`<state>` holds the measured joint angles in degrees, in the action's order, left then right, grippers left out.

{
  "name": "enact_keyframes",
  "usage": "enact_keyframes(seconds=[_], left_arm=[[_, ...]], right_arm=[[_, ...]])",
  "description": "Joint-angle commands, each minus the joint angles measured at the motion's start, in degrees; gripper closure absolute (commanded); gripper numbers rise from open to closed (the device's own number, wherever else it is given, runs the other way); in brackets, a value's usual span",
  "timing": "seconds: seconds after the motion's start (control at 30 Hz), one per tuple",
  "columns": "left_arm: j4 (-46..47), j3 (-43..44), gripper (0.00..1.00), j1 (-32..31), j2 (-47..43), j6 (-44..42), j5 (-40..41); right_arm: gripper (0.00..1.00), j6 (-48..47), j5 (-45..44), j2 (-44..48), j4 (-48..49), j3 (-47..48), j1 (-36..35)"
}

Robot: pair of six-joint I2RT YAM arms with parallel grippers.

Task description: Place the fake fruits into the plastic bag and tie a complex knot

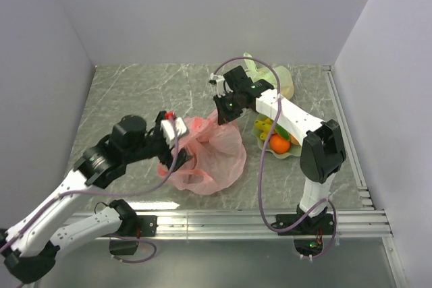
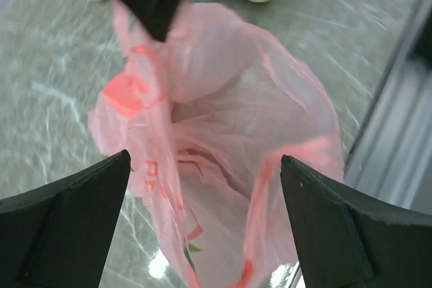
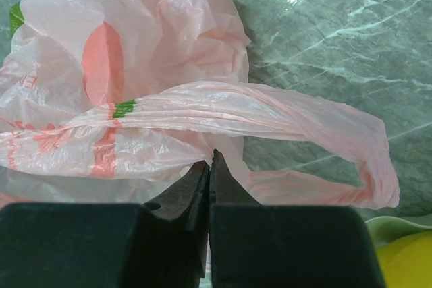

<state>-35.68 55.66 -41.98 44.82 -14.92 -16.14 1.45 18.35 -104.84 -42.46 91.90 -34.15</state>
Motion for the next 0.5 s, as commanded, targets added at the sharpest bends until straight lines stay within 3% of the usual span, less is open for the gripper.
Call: enact_keyframes(seconds=[0.0,0.23,0.33,0.4,0.43,0.47], left_arm=[[1.9,3.0,0.02,0.7,8.2,14.2,12.9],[1.5,3.3,0.01,3.5,20.7,23.4,20.2],[3.1,2.6,0.12,3.6,22.5,25.2,23.1],[3.3,2.3,0.29,3.7,23.4,25.8,22.4],[3.5,1.8,0.35,4.0,23.8,26.3,21.9],[3.7,1.6,0.52,4.4,24.0,26.9,20.8]], right_arm=[[1.00,-2.6,-0.5,2.0,0.8,1.5,-0.7],[1.00,-5.5,-0.4,1.5,0.3,3.8,-1.1],[0.99,-6.0,0.5,0.7,-0.1,4.8,-1.3],[0.97,-6.3,1.2,0.2,-0.6,5.2,-1.3],[0.87,-6.3,1.7,0.3,-0.5,5.3,-1.3],[0.79,-6.3,1.8,0.8,-0.3,5.1,-1.2]])
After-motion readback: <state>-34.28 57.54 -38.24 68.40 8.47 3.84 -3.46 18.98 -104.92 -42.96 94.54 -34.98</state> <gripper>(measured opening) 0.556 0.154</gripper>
